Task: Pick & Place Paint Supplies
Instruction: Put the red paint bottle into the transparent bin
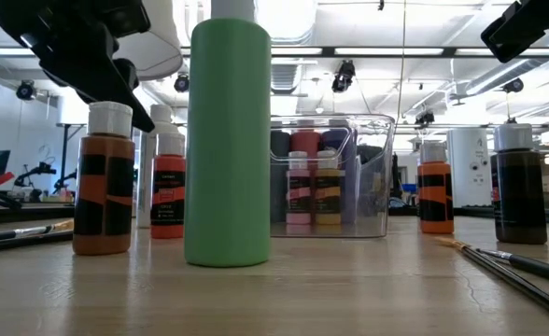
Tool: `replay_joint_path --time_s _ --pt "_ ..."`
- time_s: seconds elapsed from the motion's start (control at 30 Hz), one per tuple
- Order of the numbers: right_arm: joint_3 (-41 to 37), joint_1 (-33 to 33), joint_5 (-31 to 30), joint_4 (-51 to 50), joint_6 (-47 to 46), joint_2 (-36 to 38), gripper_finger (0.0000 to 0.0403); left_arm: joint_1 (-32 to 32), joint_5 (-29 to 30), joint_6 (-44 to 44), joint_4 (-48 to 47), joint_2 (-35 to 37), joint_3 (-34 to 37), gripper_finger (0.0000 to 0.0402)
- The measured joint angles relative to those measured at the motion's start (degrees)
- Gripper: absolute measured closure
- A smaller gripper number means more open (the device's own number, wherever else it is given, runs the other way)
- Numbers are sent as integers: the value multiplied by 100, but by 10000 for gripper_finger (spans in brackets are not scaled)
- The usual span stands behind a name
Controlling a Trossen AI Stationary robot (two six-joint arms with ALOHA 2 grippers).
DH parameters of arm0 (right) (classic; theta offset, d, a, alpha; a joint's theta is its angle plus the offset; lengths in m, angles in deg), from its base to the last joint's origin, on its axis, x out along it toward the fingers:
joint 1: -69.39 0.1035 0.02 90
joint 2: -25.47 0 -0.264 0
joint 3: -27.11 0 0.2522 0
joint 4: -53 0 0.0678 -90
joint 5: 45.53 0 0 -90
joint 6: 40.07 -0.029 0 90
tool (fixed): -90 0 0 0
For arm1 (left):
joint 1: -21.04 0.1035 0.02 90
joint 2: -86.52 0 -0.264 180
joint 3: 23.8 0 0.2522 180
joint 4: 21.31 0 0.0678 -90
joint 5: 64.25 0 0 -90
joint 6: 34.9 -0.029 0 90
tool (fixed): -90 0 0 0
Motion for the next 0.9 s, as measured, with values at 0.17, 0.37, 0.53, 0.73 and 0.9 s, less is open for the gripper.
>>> replay_joint_path --time_s 0.17,0.37,0.53,0.73,0.9 --pt "0 0 0 -2 0 0 394 22 4 -50 32 -113 -7 181" --pt "0 0 0 0 0 -2 394 81 -47 -96 143 -501 -18 181" --pt "0 0 0 -2 -1 -2 394 112 -57 -168 179 -688 -89 181" --pt "0 0 0 -2 -2 0 394 194 -69 -325 309 -838 -170 181" --pt "0 0 0 -2 0 -2 394 241 -74 -366 367 -879 -208 181"
